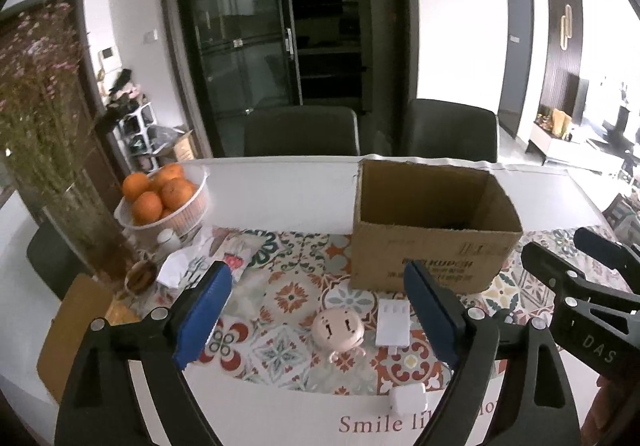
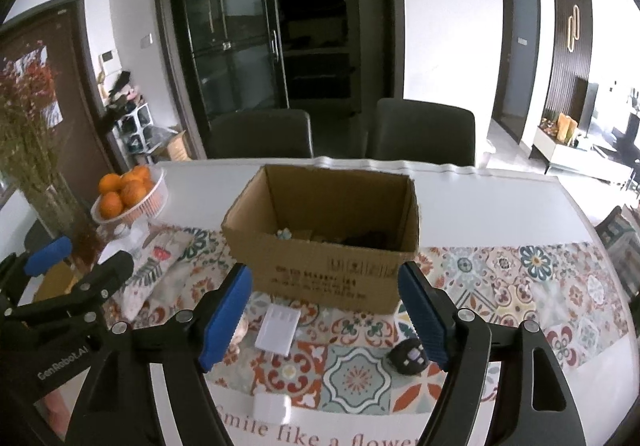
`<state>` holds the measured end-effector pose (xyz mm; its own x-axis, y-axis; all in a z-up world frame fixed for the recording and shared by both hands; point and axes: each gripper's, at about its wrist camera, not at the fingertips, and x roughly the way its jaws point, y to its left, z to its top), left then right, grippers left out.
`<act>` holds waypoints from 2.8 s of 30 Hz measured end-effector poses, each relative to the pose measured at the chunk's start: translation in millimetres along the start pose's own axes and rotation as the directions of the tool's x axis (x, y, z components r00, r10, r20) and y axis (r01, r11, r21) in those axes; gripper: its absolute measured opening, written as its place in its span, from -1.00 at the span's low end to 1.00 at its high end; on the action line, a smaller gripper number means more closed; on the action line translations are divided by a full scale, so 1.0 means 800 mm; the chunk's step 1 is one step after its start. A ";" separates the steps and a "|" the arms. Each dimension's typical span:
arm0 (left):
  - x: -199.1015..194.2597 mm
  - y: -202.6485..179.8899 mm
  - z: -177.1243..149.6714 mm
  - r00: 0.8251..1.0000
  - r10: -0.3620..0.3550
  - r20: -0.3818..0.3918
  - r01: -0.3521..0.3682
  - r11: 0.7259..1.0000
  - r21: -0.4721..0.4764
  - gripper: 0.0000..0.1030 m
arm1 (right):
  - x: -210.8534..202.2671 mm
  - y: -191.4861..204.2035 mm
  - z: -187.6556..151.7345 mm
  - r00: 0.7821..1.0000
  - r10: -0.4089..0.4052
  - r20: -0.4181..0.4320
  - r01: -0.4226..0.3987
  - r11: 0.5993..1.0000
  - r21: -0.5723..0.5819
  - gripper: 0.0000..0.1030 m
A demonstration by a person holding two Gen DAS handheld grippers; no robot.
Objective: Organize rigid objects
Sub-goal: 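Withdraw both tools from the box back toward the remaining objects, then grasp the pink round object with the left tool while the right tool grasps the white charger cube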
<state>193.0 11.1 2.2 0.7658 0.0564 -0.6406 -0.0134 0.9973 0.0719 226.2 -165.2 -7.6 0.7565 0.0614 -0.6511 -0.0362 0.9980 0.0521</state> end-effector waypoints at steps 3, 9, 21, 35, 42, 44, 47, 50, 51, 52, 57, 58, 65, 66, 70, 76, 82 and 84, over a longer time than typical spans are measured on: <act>-0.003 0.001 -0.011 1.000 0.016 -0.011 -0.016 1.000 -0.011 0.73 | 0.001 0.002 -0.010 1.000 0.018 -0.013 -0.018 1.000 -0.010 0.48; 0.002 0.008 -0.031 0.999 0.018 -0.032 -0.018 1.000 0.017 0.73 | 0.002 0.013 -0.033 0.999 0.029 -0.028 -0.029 1.000 -0.008 0.48; 0.037 0.045 -0.050 0.994 -0.087 -0.063 0.093 0.990 0.107 0.73 | 0.018 0.050 -0.072 0.996 -0.016 -0.086 0.023 0.996 0.085 0.48; 0.083 0.070 -0.077 0.963 -0.218 -0.158 0.246 0.952 0.184 0.72 | 0.038 0.084 -0.115 0.982 -0.098 -0.162 0.127 0.976 0.178 0.48; 0.103 0.072 -0.091 0.950 -0.259 -0.175 0.294 0.932 0.214 0.72 | 0.053 0.091 -0.137 0.970 -0.122 -0.210 0.166 0.965 0.205 0.48; 0.107 0.072 -0.094 0.948 -0.273 -0.166 0.305 0.928 0.215 0.72 | 0.056 0.093 -0.142 0.968 -0.125 -0.217 0.171 0.962 0.211 0.48; 0.113 0.070 -0.099 0.946 -0.285 -0.154 0.314 0.922 0.226 0.72 | 0.061 0.094 -0.150 0.965 -0.133 -0.225 0.183 0.958 0.220 0.48; 0.120 0.066 -0.102 0.942 -0.297 -0.158 0.328 0.915 0.234 0.72 | 0.066 0.093 -0.157 0.962 -0.136 -0.237 0.192 0.954 0.231 0.48; 0.123 0.064 -0.103 0.939 -0.302 -0.164 0.334 0.912 0.236 0.72 | 0.067 0.092 -0.159 0.961 -0.137 -0.242 0.195 0.953 0.234 0.48; 0.127 0.062 -0.105 0.937 -0.303 -0.171 0.338 0.911 0.235 0.72 | 0.069 0.091 -0.160 0.959 -0.138 -0.246 0.198 0.951 0.237 0.48; 0.143 0.054 -0.115 0.925 -0.322 -0.200 0.363 0.905 0.220 0.72 | 0.083 0.083 -0.174 0.952 -0.123 -0.282 0.201 0.942 0.269 0.48; 0.146 0.053 -0.117 0.924 -0.324 -0.205 0.366 0.904 0.221 0.72 | 0.084 0.082 -0.176 0.951 -0.121 -0.286 0.202 0.941 0.272 0.48; 0.171 0.043 -0.131 0.916 -0.322 -0.241 0.375 0.899 0.227 0.72 | 0.107 0.080 -0.193 0.936 -0.112 -0.333 0.209 0.940 0.271 0.48; 0.176 0.042 -0.132 0.914 -0.322 -0.246 0.378 0.898 0.227 0.72 | 0.111 0.080 -0.195 0.934 -0.107 -0.341 0.206 0.940 0.271 0.48; 0.192 0.037 -0.135 0.903 -0.328 -0.277 0.394 0.889 0.233 0.72 | 0.126 0.078 -0.201 0.925 -0.101 -0.366 0.209 0.940 0.269 0.48; 0.207 0.026 -0.129 0.899 -0.334 -0.282 0.404 0.881 0.246 0.72 | 0.145 0.072 -0.207 0.913 -0.083 -0.398 0.210 0.935 0.287 0.48; 0.223 0.014 -0.121 0.901 -0.333 -0.279 0.402 0.883 0.243 0.72 | 0.158 0.070 -0.210 0.907 -0.064 -0.416 0.207 0.928 0.310 0.47; 0.231 0.009 -0.121 0.897 -0.332 -0.292 0.403 0.885 0.233 0.72 | 0.161 0.068 -0.210 0.906 -0.060 -0.418 0.207 0.926 0.316 0.46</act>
<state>272.1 33.6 -189.5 0.5036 -0.2670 -0.8217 0.4469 0.8944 -0.0167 212.1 -100.0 -215.6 0.4150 0.0021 -0.9098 0.3295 0.9318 0.1524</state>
